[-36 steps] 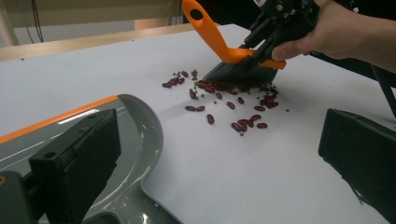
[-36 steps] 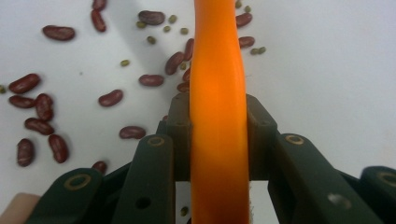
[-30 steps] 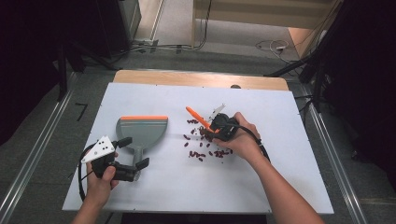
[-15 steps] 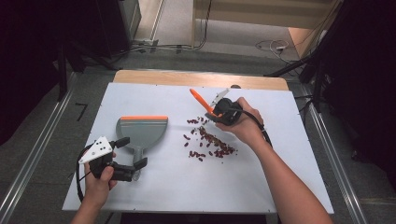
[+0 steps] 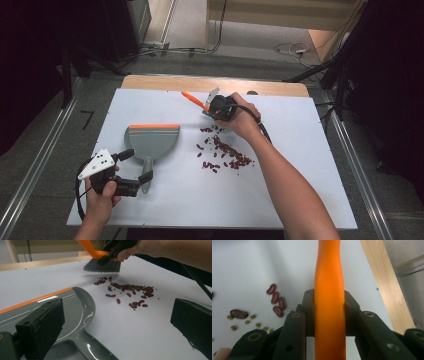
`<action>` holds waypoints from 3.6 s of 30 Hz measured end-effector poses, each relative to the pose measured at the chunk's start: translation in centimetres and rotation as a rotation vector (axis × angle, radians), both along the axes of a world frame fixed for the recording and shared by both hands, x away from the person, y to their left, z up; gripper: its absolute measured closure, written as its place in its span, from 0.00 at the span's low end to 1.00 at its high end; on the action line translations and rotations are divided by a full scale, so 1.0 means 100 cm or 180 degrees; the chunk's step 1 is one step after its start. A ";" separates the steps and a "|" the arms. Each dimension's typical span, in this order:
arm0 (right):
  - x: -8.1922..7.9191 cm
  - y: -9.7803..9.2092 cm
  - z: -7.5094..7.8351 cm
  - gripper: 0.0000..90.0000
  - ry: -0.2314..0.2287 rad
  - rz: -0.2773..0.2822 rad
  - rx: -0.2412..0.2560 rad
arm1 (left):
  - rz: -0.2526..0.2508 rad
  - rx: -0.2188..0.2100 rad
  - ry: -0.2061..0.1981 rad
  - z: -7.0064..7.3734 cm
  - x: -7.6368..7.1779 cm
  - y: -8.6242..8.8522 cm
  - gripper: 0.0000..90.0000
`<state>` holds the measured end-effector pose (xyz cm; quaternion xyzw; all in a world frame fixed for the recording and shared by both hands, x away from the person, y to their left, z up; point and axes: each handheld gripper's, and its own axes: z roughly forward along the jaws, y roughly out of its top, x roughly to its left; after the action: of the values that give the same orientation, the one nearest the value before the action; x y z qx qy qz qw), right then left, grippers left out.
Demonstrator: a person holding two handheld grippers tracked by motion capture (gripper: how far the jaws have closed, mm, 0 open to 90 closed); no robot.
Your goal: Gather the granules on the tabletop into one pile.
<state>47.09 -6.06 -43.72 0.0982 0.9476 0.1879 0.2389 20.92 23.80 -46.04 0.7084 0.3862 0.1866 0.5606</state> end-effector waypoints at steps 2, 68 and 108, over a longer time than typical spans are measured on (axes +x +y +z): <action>0.000 0.006 -0.005 0.77 0.0048 0.0059 -0.0011 | 0.0016 -0.0003 0.0008 0.000 -0.001 0.002 0.00; -0.116 -0.010 -0.015 0.76 0.0124 0.1064 -0.0277 | 0.0117 0.0028 -0.0033 -0.001 -0.001 -0.002 0.00; -0.093 0.019 -0.017 0.76 0.2215 -0.1376 0.1400 | 0.0178 0.0011 -0.0008 -0.002 0.008 -0.007 0.00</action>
<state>37.77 -4.20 -45.45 0.3989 0.8669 0.2862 -0.0861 21.75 23.13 -46.24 0.6981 0.4048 0.2038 0.5543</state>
